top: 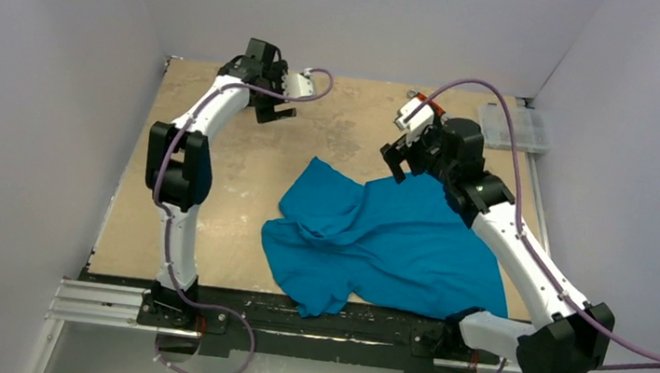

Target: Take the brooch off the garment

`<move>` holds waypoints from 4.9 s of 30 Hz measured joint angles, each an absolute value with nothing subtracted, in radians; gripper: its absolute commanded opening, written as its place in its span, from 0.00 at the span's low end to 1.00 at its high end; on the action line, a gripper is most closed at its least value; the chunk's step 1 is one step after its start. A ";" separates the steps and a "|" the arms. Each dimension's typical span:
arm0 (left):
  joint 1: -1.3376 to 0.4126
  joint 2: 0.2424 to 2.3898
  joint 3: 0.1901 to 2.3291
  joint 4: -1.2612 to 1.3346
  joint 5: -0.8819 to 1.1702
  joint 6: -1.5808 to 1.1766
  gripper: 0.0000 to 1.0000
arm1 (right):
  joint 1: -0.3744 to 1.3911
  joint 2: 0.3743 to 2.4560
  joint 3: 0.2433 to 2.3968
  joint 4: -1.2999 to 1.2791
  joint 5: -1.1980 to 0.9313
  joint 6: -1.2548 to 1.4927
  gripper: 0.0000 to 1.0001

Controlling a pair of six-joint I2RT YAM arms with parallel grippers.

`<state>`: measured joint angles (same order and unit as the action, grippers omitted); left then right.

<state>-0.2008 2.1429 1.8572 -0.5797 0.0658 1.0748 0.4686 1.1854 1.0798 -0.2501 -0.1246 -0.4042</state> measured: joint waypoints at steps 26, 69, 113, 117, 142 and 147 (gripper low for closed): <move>-0.448 2.238 1.919 -0.824 0.192 0.258 0.61 | 0.010 1.781 1.367 -0.567 -0.307 -0.343 0.81; -0.281 2.417 2.294 -0.892 -0.141 0.305 0.00 | 0.006 2.156 1.637 -0.568 -0.163 -0.486 0.58; -0.239 1.920 1.872 -0.638 0.141 0.229 0.54 | -0.009 2.108 1.841 -0.606 -0.272 -0.397 0.83; -0.223 1.856 1.748 -0.673 0.222 0.076 0.45 | 0.043 2.036 1.816 -0.634 -0.339 -0.382 0.82; -0.170 2.113 1.622 -0.738 0.305 -0.204 0.34 | 0.064 1.911 1.464 -0.793 -0.353 -0.446 0.78; -0.170 2.120 1.622 -0.733 0.316 -0.227 0.24 | 0.045 1.911 1.464 -0.801 -0.344 -0.455 0.77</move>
<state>-0.1696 2.1197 1.6218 -0.7326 0.3164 -0.2272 0.0452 1.9106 1.4639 -0.8005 -0.3435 -0.4545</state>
